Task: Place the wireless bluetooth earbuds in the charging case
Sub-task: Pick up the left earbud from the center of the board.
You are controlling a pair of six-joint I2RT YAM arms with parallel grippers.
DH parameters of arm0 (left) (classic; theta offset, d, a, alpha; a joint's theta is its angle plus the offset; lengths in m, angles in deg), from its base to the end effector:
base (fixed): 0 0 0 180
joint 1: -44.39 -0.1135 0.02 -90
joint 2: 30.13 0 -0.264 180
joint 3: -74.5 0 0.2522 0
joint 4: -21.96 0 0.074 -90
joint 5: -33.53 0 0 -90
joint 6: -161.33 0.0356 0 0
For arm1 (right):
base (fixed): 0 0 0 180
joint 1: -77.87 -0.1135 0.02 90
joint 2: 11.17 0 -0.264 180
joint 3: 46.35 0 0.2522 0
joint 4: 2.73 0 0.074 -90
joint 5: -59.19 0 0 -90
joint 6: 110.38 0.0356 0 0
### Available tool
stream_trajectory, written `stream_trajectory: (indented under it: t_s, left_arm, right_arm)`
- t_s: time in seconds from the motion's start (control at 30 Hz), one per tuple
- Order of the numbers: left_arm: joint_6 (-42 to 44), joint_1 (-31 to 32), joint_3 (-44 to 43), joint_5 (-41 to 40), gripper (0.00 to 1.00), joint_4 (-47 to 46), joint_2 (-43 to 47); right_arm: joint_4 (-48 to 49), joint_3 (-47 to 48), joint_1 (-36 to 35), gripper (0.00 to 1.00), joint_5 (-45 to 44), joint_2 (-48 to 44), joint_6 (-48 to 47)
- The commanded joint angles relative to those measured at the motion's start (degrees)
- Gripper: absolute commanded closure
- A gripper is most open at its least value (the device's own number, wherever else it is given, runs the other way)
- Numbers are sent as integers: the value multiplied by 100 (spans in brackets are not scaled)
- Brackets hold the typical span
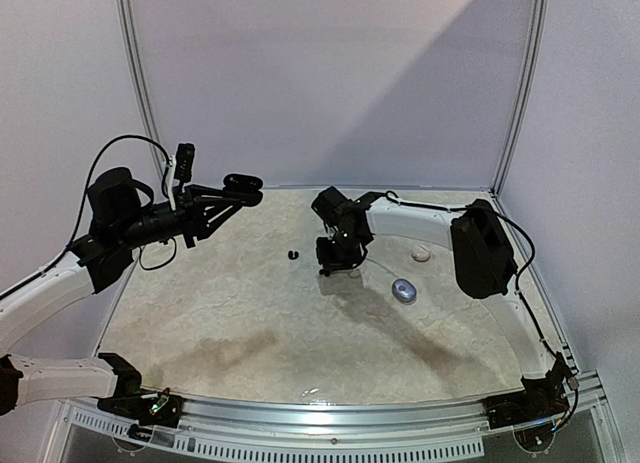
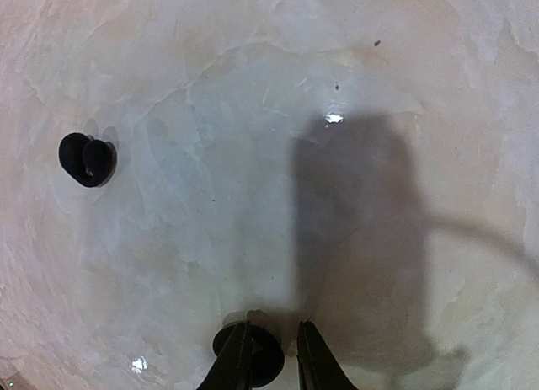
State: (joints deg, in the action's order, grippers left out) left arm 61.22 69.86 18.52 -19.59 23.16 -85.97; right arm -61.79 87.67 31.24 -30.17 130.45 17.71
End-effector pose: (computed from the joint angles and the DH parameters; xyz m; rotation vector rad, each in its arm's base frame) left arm 0.1952 -0.1167 0.3307 0.7297 1.5091 -0.9836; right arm 0.3570 0.3785 0.1434 -0.2132 2.8121 0.4041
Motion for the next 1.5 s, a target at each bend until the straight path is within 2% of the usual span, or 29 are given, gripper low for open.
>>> stream_trajectory:
  t_s: [0.0, 0.63, 0.77, 0.93, 1.1, 1.27, 1.47]
  left_arm:
    - [49, -51, -6, 56, 100, -9, -9]
    - [51, -51, 1, 100, 100, 0, -17]
    - [59, -47, 3, 100, 100, 17, -15]
    - [79, -35, 4, 87, 100, 22, -14]
    - [91, -38, 7, 100, 100, 42, -7]
    - [421, -42, 76, 435, 100, -88, 66]
    - [841, -43, 200, 1460, 100, -624, 64]
  right_arm:
    - [-800, -153, -287, 80, 113, 3, -69]
    - [-1091, -188, -569, 82, 558, -4, -242]
    - [-1053, -209, -581, 88, 568, 64, -214]
    - [-858, -262, -578, 89, 612, 45, -181]
    - [-716, -296, -577, 95, 523, -39, -224]
    - [-97, -875, -575, 100, 295, -627, -652]
    - [1093, -2002, -576, 100, -29, -2295, -1681]
